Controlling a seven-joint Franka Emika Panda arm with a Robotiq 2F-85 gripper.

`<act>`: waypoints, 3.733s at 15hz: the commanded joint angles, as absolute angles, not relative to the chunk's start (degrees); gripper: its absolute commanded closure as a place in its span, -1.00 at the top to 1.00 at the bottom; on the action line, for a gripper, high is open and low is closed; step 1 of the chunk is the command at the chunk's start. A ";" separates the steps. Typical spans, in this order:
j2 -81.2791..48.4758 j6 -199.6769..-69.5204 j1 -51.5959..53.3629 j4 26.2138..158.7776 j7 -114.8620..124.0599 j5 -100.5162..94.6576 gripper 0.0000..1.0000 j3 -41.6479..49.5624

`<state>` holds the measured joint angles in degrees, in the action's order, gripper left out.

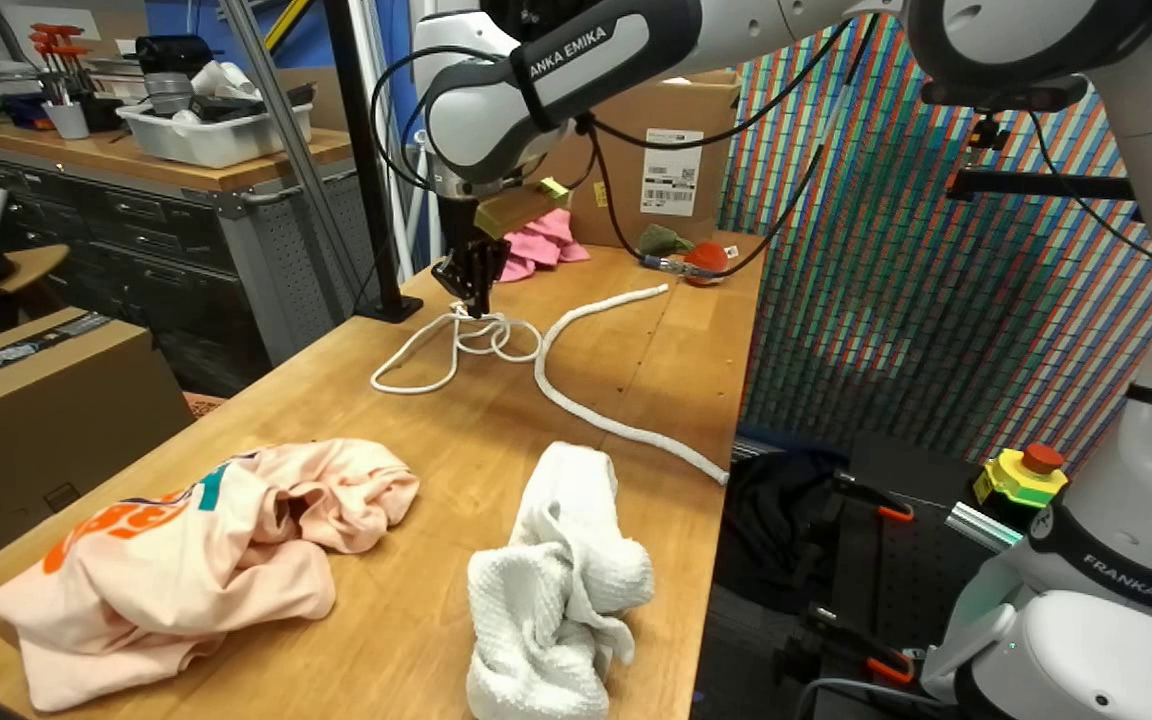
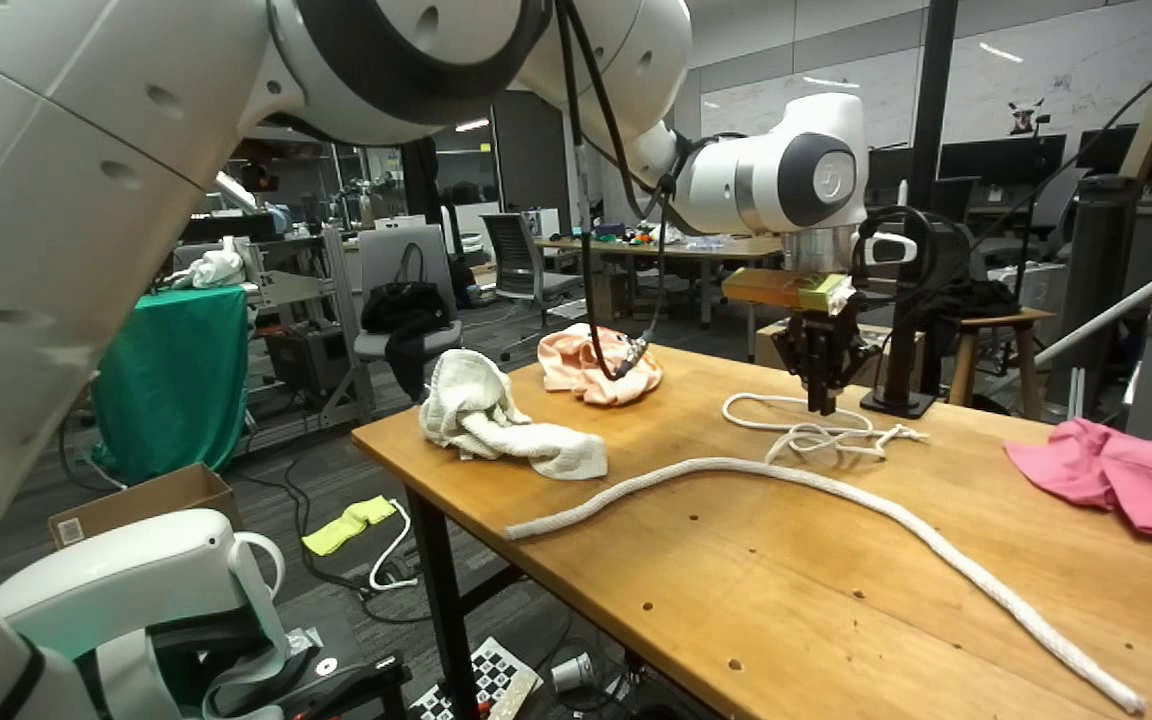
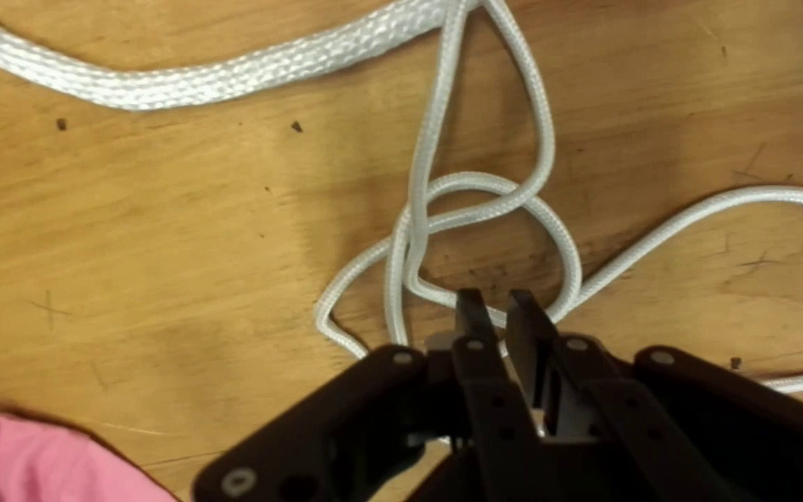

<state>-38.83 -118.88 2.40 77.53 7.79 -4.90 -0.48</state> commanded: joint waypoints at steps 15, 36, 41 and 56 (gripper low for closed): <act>-40.23 -119.57 3.82 77.92 11.18 -7.12 1.00 4.05; -40.35 -117.63 3.62 80.60 10.91 -3.13 0.31 1.35; -41.42 -117.67 4.00 78.92 11.33 -2.53 -0.47 0.88; -44.91 -121.58 6.83 73.20 15.74 -4.27 -0.80 1.99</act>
<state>-42.42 -120.11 5.18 77.55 13.37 -3.27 0.69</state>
